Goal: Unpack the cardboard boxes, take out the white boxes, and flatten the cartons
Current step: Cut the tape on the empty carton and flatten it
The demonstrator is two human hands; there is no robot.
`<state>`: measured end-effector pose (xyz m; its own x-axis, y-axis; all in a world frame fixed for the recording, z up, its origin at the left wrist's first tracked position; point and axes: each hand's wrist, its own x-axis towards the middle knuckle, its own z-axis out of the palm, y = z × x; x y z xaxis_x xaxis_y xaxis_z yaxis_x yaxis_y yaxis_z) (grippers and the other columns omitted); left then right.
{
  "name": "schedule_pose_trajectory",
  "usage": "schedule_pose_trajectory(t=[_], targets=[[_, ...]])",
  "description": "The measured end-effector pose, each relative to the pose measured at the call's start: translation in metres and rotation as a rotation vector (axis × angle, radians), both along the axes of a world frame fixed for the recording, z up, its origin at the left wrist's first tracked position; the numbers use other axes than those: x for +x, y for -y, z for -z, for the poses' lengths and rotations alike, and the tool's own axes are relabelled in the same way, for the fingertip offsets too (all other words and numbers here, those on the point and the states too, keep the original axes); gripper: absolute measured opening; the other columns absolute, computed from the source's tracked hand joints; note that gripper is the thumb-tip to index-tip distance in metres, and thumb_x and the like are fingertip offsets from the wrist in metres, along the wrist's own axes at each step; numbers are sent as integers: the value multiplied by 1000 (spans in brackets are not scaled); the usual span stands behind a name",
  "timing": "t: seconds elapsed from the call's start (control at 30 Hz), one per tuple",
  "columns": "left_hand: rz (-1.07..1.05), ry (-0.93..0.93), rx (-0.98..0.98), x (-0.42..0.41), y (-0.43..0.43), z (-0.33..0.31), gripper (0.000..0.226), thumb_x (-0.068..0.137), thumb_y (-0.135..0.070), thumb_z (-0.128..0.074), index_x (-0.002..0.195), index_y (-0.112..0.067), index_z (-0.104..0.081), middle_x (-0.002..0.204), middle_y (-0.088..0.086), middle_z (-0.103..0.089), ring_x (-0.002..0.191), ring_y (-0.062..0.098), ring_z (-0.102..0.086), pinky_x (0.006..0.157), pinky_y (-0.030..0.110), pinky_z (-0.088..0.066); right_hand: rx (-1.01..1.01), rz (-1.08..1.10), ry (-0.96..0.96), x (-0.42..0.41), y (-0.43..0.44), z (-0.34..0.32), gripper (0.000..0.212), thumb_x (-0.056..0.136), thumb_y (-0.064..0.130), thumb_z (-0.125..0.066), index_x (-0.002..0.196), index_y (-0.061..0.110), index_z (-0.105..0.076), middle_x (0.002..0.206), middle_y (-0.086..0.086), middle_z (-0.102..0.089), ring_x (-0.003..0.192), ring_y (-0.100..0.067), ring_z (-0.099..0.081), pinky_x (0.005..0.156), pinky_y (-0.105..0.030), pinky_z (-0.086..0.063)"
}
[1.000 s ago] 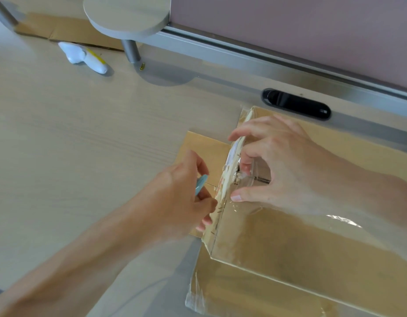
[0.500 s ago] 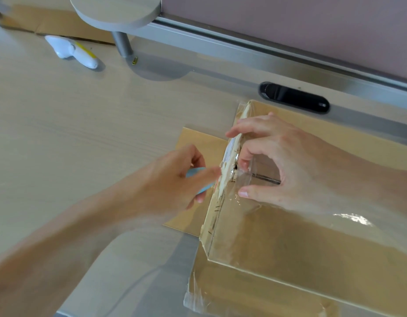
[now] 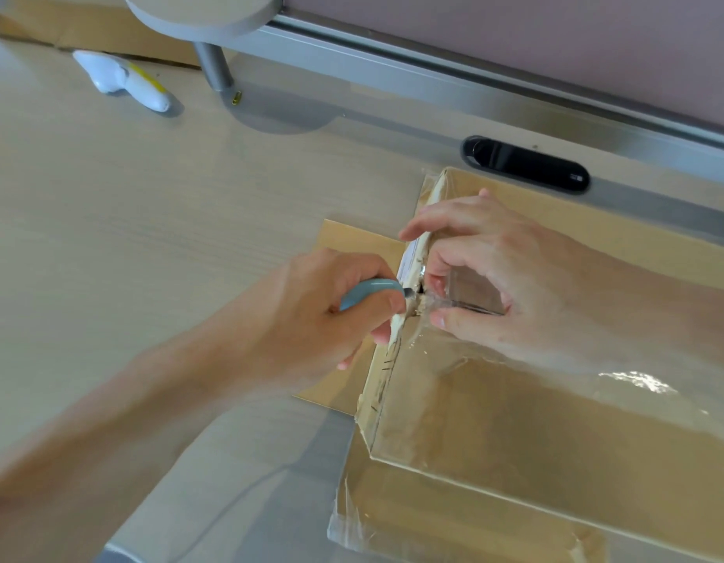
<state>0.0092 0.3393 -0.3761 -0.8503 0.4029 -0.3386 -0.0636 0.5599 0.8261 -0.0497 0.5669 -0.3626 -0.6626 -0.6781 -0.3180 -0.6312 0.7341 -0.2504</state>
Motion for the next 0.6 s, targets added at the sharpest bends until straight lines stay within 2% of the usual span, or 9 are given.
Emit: schedule_pose_trajectory(t=[0.07, 0.13, 0.2, 0.37, 0.6], targets=[[27, 14, -31, 0, -3, -5, 25, 104, -32, -50, 85, -30, -66, 75, -17, -71, 47, 11, -53, 45, 21, -38, 13, 8, 6, -2, 1, 3, 47, 107, 30, -51, 152, 40, -43, 160, 20, -34, 149, -7, -21, 123, -28, -7], [42, 17, -49, 0, -5, -9, 24, 104, -30, -48, 85, -29, -62, 75, -14, -70, 47, 7, -49, 46, 19, -37, 15, 16, 4, -3, 0, 4, 47, 108, 28, -49, 153, 39, -42, 159, 20, -35, 149, -7, -21, 122, -27, -8], [70, -14, -91, 1, -9, -12, 21, 105, -28, -47, 87, -28, -57, 74, -12, -69, 51, 5, -51, 49, 16, -37, 12, 12, -9, -2, -1, 3, 48, 107, 27, -51, 153, 38, -42, 160, 18, -34, 149, -8, -22, 122, -28, -8], [136, -65, -201, 0, -13, -15, 20, 102, -30, -46, 82, -33, -49, 72, -5, -63, 58, 10, -51, 53, 21, -39, 21, 2, -15, 1, -3, 4, 51, 103, 35, -58, 152, 39, -44, 159, 17, -35, 149, -9, -23, 123, -29, -10], [202, 30, -200, 2, -7, -18, 21, 96, -35, -48, 76, -34, -54, 66, -10, -60, 51, 5, -49, 48, 17, -36, -11, 0, -28, 4, -5, 4, 51, 103, 34, -59, 152, 32, -46, 158, 11, -37, 148, -13, -26, 121, -29, -13]])
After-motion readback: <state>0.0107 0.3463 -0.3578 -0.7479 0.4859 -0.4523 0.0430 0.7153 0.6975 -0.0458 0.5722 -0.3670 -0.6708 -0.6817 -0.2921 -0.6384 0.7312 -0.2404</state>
